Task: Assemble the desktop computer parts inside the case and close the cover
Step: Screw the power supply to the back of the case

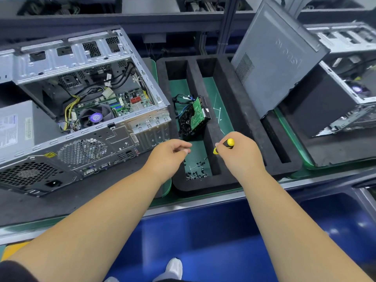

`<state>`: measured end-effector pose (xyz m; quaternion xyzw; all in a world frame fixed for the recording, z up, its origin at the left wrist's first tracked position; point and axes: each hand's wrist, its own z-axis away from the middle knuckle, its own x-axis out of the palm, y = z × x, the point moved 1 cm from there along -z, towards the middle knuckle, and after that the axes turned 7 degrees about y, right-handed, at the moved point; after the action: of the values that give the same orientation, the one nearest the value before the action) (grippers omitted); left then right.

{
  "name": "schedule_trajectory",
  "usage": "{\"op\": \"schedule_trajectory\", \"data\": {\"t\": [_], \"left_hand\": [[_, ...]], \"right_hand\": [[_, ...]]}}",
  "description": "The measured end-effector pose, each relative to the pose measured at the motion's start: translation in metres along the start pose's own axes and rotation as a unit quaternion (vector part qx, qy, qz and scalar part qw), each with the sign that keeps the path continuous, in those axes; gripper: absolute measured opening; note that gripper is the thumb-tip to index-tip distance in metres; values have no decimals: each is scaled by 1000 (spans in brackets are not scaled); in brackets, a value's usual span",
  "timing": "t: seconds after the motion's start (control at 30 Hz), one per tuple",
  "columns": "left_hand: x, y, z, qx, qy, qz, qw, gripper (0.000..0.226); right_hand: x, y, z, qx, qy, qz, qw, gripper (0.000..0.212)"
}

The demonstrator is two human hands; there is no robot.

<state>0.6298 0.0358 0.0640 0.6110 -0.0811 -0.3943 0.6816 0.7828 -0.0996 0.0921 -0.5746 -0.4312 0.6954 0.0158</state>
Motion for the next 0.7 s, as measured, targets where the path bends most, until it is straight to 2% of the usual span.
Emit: {"op": "schedule_trajectory", "data": {"t": [0.1,0.2,0.37,0.47,0.57,0.7], "left_hand": [[5,6,-3,-52,-22,18,998,18],[13,15,-1,-129,-42,91,987,15],[17,31,1,-235,-50,264,934,16],[16,41,3,-240,-59,322,914,15],[14,47,8,-230,-50,339,911,8],[9,53,16,-204,-61,347,913,11]], "right_hand": [[-22,-9,1,39,25,-113,993,14],[-44,-23,3,54,41,-181,981,14],[-68,-39,8,46,51,-224,972,12],[-77,-42,12,47,55,-235,969,13],[-82,-42,16,45,64,-240,968,13],[-89,-43,21,40,62,-256,964,11]]}}
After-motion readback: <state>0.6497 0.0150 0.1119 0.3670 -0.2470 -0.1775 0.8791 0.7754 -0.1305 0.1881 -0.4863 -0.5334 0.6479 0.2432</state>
